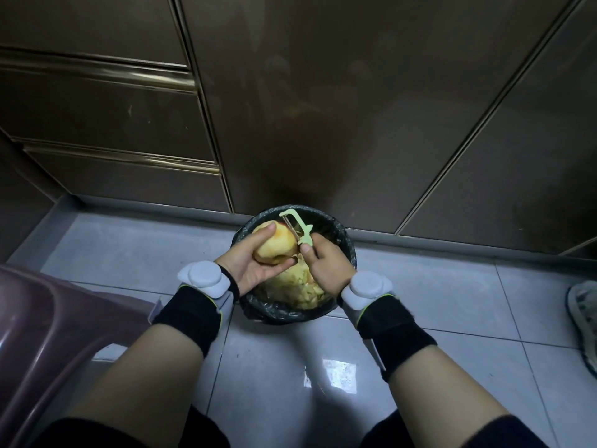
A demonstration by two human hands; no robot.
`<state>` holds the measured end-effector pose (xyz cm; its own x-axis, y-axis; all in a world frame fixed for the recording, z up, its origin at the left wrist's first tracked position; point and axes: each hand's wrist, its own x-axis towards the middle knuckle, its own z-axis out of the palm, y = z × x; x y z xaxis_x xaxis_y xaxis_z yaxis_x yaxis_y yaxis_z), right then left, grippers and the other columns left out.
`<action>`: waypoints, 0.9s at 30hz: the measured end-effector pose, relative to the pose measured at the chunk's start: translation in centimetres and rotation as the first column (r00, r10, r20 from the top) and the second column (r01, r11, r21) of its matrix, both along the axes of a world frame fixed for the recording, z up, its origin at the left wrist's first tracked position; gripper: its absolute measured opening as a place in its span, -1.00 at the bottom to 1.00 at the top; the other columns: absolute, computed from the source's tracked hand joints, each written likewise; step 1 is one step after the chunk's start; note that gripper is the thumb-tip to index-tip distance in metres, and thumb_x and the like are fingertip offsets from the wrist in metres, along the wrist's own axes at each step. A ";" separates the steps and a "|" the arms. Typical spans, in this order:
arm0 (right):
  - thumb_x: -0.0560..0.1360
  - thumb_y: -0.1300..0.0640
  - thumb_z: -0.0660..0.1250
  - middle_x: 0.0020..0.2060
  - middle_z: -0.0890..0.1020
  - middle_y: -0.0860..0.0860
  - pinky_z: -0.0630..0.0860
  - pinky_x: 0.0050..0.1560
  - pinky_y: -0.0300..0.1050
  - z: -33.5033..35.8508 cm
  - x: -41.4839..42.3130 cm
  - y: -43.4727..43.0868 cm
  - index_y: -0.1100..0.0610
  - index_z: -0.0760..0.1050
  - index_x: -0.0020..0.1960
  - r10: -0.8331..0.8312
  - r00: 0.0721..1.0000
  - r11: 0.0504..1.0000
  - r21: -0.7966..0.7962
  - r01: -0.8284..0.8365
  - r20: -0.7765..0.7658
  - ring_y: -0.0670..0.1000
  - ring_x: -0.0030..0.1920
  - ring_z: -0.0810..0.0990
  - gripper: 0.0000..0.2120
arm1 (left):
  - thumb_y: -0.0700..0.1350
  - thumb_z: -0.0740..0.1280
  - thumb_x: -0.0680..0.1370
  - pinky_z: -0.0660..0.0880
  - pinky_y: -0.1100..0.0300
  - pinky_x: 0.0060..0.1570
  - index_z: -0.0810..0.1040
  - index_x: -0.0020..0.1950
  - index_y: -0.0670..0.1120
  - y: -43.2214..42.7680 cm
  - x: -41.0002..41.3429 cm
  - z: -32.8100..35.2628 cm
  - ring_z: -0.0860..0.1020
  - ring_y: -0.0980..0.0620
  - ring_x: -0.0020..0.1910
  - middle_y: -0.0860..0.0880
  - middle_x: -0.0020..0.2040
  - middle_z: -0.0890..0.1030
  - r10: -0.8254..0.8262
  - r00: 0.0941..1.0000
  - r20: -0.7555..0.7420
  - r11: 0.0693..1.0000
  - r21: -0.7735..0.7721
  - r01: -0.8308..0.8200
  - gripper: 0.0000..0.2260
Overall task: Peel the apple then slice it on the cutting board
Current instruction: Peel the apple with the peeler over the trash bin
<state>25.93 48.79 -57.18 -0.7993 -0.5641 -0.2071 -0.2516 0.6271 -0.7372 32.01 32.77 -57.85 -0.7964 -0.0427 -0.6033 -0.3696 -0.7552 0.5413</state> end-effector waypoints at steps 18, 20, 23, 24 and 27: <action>0.64 -0.02 0.03 0.00 0.60 0.13 0.43 -0.11 -0.03 0.1 -0.1 -0.7 0.07 0.42 0.02 -0.076 0.996 0.939 0.332 0.088 -0.049 0.22 -0.03 0.56 -0.76 | 0.19 0.34 0.51 0.62 -0.01 -0.17 0.50 0.30 -0.15 0.9 -1.4 -2.1 0.62 -0.17 0.01 -0.22 0.16 0.62 0.113 0.974 0.197 0.993 -0.055 -0.105 -0.49; 0.62 0.04 0.10 0.05 0.60 0.12 0.40 -0.10 -0.11 -1.0 -0.4 -0.1 0.13 0.49 0.15 -0.091 0.992 0.898 0.439 0.046 0.083 0.18 -0.01 0.57 -0.73 | 0.17 0.33 0.52 0.60 -0.05 -0.10 0.49 0.25 -0.14 1.1 -1.5 -1.9 0.62 -0.19 -0.07 -0.23 0.09 0.62 0.085 0.976 0.200 0.996 -0.049 -0.077 -0.54; 0.59 0.04 0.12 0.13 0.60 0.16 0.44 -0.04 -0.11 -2.2 -0.7 0.4 0.15 0.54 0.17 -0.094 0.981 0.853 0.522 -0.008 0.168 0.20 0.08 0.58 -0.69 | 0.16 0.32 0.53 0.53 -0.07 0.03 0.48 0.30 -0.14 1.2 -1.5 -1.6 0.61 -0.25 -0.08 -0.26 0.09 0.62 0.006 0.989 0.147 1.000 -0.014 -0.004 -0.51; 0.59 0.05 0.12 0.12 0.61 0.16 0.43 -0.04 -0.11 -2.2 -0.9 0.4 0.13 0.54 0.15 -0.108 0.980 0.860 0.511 0.008 0.166 0.20 0.07 0.59 -0.71 | 0.16 0.32 0.53 0.53 -0.06 0.02 0.47 0.34 -0.13 1.2 -1.4 -1.7 0.62 -0.26 -0.08 -0.26 0.09 0.63 -0.011 0.990 0.138 1.000 -0.011 0.012 -0.50; 0.59 0.08 0.11 0.07 0.61 0.12 0.41 -0.08 -0.12 -1.1 -1.2 0.6 0.05 0.50 0.09 -0.128 0.984 0.875 0.481 0.053 0.124 0.20 0.02 0.58 -0.78 | 0.19 0.36 0.49 0.57 0.01 -0.06 0.48 0.34 -0.11 0.9 -1.1 -1.9 0.63 -0.24 -0.08 -0.24 0.08 0.65 -0.003 0.988 0.155 0.999 -0.037 0.009 -0.46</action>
<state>24.77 49.36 -58.26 -0.7812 -0.2946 -0.5503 -0.0890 0.9252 -0.3689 30.88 33.63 -59.77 -0.6941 -0.0630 -0.7171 -0.4553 -0.7332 0.5051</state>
